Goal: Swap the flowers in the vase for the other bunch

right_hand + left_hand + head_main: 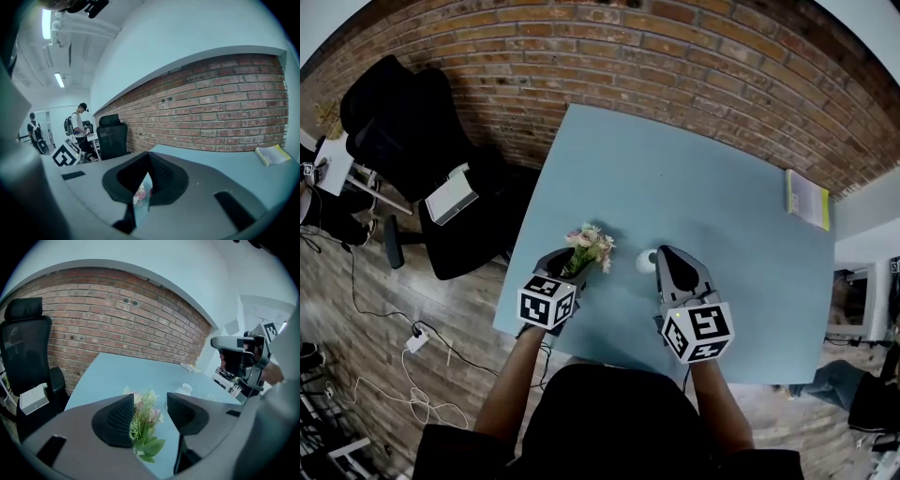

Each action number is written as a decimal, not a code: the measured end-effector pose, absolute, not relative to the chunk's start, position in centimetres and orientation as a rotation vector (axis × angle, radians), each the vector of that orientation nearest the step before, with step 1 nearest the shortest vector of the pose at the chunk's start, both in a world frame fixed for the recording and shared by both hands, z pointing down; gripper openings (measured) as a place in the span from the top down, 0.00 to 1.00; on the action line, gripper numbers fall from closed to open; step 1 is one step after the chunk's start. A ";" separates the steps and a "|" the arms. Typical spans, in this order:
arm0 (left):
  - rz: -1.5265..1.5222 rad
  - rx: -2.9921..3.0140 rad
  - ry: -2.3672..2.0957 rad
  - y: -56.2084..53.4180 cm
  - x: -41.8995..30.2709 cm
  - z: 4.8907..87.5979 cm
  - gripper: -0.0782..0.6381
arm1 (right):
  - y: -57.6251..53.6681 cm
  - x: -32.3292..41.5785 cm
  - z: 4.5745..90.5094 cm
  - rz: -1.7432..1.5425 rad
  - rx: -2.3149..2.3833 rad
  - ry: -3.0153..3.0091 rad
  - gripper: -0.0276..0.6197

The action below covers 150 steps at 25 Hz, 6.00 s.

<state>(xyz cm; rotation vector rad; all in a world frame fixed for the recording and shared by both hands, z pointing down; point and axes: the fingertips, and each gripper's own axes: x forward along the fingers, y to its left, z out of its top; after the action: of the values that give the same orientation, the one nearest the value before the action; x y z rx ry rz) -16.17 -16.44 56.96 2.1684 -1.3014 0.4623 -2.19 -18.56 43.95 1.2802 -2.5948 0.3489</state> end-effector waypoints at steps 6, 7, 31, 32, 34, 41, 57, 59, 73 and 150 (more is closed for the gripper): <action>0.520 2.139 -1.260 -17.3 -16.6 58.9 0.48 | -19.4 -2.4 44.8 0.357 1.277 -2.576 0.94; 0.534 2.137 -1.255 -17.5 -16.6 59.2 0.46 | -19.6 -2.4 44.9 0.358 1.276 -2.572 0.94; 0.808 2.086 -1.032 -19.5 -15.9 65.4 0.39 | -21.8 -2.6 48.2 0.388 1.302 -2.457 0.94; 0.820 2.088 -1.023 -19.5 -15.8 65.6 0.39 | -21.8 -2.6 48.3 0.392 1.303 -2.454 0.94; 0.847 2.095 -1.005 -19.8 -15.8 65.9 0.39 | -21.8 -2.6 48.5 0.401 1.306 -2.448 0.94; 0.946 2.094 -0.956 -20.3 -15.9 67.0 0.39 | -21.6 -2.9 49.2 0.433 1.318 -2.434 0.94; 1.136 2.114 -0.895 -21.0 -14.6 68.9 0.39 | -21.7 -1.8 50.1 0.483 1.358 -2.391 0.94; 1.172 2.122 -0.888 -20.9 -14.5 69.1 0.39 | -21.7 -1.8 50.2 0.485 1.359 -2.390 0.94; 1.273 2.142 -0.904 -21.1 -14.9 69.3 0.49 | -22.0 -1.3 50.6 0.509 1.359 -2.384 0.94; 1.104 2.328 -1.186 -21.1 -13.9 59.6 0.72 | -17.7 0.0 48.5 0.474 1.356 -2.426 0.94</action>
<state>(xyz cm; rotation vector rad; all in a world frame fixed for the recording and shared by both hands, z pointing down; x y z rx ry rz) -13.90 -21.12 59.58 2.3276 -1.1858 1.1044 0.05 -17.74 48.48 1.3563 -2.4259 0.4740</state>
